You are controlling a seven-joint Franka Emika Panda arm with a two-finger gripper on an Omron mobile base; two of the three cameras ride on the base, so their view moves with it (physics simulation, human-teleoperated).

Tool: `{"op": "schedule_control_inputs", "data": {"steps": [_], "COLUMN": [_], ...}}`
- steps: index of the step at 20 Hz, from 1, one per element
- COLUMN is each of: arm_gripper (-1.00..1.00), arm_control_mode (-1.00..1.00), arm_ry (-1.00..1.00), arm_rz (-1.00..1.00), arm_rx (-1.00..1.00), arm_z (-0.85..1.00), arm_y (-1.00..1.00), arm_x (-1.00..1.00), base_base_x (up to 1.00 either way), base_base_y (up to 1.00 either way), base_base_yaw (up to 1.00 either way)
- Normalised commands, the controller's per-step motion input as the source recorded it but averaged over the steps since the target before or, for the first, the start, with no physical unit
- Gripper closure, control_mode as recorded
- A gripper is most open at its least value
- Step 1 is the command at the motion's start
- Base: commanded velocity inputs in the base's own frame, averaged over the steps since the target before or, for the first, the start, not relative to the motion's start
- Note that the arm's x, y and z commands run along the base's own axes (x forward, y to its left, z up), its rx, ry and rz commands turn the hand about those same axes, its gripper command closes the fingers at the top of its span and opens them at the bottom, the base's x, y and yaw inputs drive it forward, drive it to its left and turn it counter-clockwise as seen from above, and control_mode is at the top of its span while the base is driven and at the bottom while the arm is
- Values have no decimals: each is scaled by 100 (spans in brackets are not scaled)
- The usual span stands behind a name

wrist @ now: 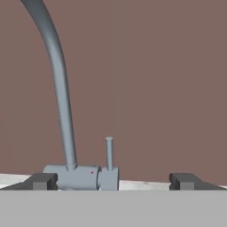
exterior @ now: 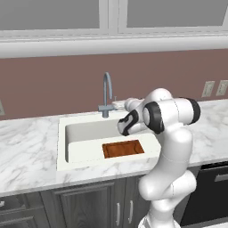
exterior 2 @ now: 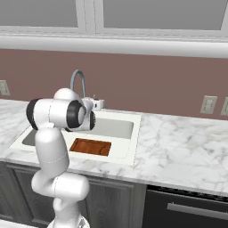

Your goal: Turn on the sink faucet with hot water and rinse the cutting board for ten seconds, then turn off the faucet. Push the cutting board to reach the water if necessary.

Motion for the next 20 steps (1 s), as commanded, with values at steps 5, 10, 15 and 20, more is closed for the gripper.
{"op": "schedule_control_inputs", "data": {"steps": [5,10,15,20], "arm_gripper": [-100,-100,-100,-100], "arm_control_mode": [-100,-100,-100,-100], "arm_ry": [0,0,0,0], "arm_rz": [0,0,0,0], "arm_rx": [0,0,0,0], "arm_z": [-18,-21,-15,-5], "arm_y": [0,0,0,0], "arm_x": [9,8,17,29], "base_base_x": [0,0,0,0], "base_base_y": [0,0,0,0], "base_base_yaw": [0,0,0,0]}}
